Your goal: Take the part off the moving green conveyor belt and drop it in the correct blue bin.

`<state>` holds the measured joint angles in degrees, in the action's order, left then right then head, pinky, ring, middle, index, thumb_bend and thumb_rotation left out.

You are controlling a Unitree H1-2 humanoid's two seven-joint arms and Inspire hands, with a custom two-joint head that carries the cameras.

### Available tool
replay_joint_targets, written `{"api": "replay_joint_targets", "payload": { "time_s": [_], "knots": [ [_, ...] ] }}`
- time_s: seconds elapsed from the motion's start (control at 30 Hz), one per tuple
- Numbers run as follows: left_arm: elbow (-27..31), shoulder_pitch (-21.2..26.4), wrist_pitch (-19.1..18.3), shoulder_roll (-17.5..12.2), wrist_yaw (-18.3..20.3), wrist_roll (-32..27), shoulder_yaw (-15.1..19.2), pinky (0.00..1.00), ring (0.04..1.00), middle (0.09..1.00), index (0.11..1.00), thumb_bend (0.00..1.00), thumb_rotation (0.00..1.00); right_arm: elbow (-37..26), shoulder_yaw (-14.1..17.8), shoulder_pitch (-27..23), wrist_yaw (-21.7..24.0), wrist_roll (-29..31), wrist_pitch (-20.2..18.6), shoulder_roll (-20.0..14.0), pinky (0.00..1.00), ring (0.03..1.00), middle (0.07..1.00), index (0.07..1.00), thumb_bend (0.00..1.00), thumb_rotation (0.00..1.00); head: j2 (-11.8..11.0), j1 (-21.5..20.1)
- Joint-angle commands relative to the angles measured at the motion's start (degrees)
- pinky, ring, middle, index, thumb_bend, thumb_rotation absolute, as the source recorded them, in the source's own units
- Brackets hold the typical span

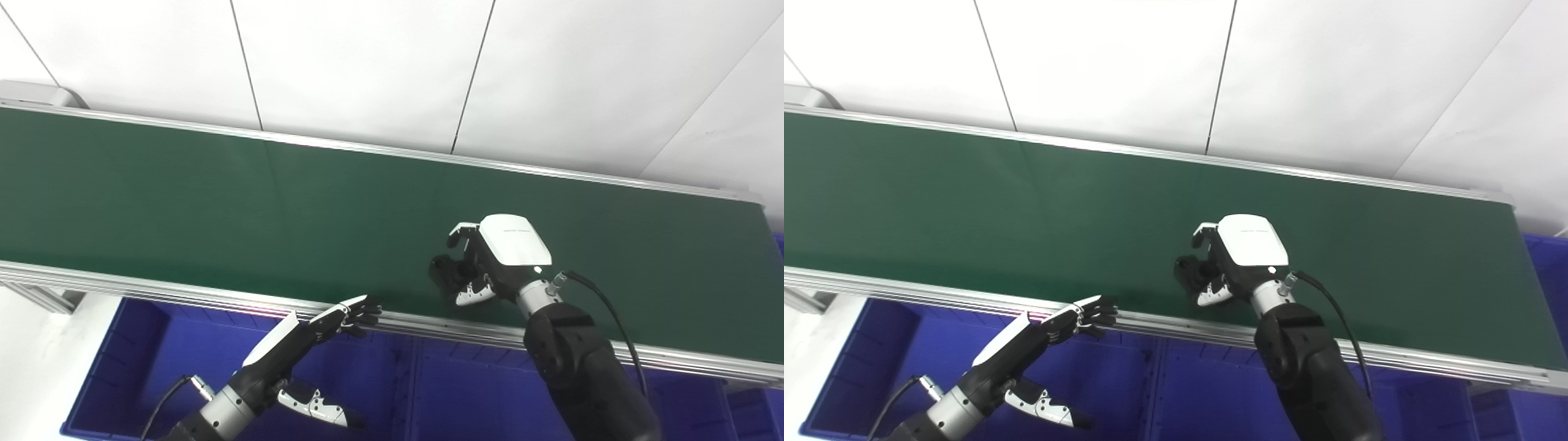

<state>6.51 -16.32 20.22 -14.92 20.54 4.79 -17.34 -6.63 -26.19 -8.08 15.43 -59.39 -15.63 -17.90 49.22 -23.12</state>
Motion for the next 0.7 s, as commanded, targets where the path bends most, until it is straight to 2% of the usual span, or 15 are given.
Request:
{"api": "replay_joint_targets", "payload": {
  "time_s": [0.0,0.03,0.13,0.33,0.37,0.47,0.67],
  "knots": [
    [1.3,0.4,1.9,-0.2,-0.3,-0.6,0.2,0.75,0.835,0.884,0.901,0.72,0.18,-1.2,-0.1,-0.7,-0.6,-0.9,2.4,-1.3,0.45,0.443,0.496,0.619,0.54,0.00,-0.1,-0.1],
    [1.1,0.5,2.0,-0.1,-0.4,-0.4,0.2,0.75,0.835,0.884,0.902,0.72,0.19,-1.4,-0.2,-0.9,-0.4,-1.0,2.7,-1.8,0.42,0.425,0.502,0.616,0.53,0.00,-0.1,-0.1],
    [0.9,0.6,2.2,0.0,-0.4,-0.4,0.1,0.75,0.834,0.883,0.902,0.73,0.20,-2.4,-0.2,-1.2,0.4,-1.2,3.1,-2.8,0.47,0.430,0.503,0.614,0.53,0.00,-0.1,-0.1],
    [0.7,0.7,2.3,0.1,-0.5,0.1,0.0,0.77,0.842,0.887,0.904,0.72,0.21,-5.0,0.5,-0.6,0.5,-0.5,3.1,-3.1,0.48,0.435,0.501,0.608,0.53,0.00,0.0,0.0],
    [0.8,0.7,2.1,0.1,-0.5,0.2,0.0,0.77,0.841,0.887,0.903,0.72,0.21,-5.5,0.7,-0.3,0.3,-0.3,3.3,-3.0,0.46,0.435,0.499,0.539,0.52,0.00,0.0,0.0],
    [1.2,0.6,1.7,0.2,-0.5,0.2,-0.1,0.77,0.842,0.887,0.903,0.72,0.19,-8.9,1.9,1.3,-0.4,0.3,2.7,-2.2,0.42,0.430,0.496,0.497,0.52,0.00,0.1,0.2],
    [1.3,0.8,1.7,0.4,-0.5,0.4,-0.1,0.77,0.844,0.888,0.904,0.72,0.19,-15.6,4.3,5.4,-1.9,-0.3,2.1,0.3,0.37,0.443,0.483,0.487,0.52,0.00,0.5,0.1]
  ]
}}
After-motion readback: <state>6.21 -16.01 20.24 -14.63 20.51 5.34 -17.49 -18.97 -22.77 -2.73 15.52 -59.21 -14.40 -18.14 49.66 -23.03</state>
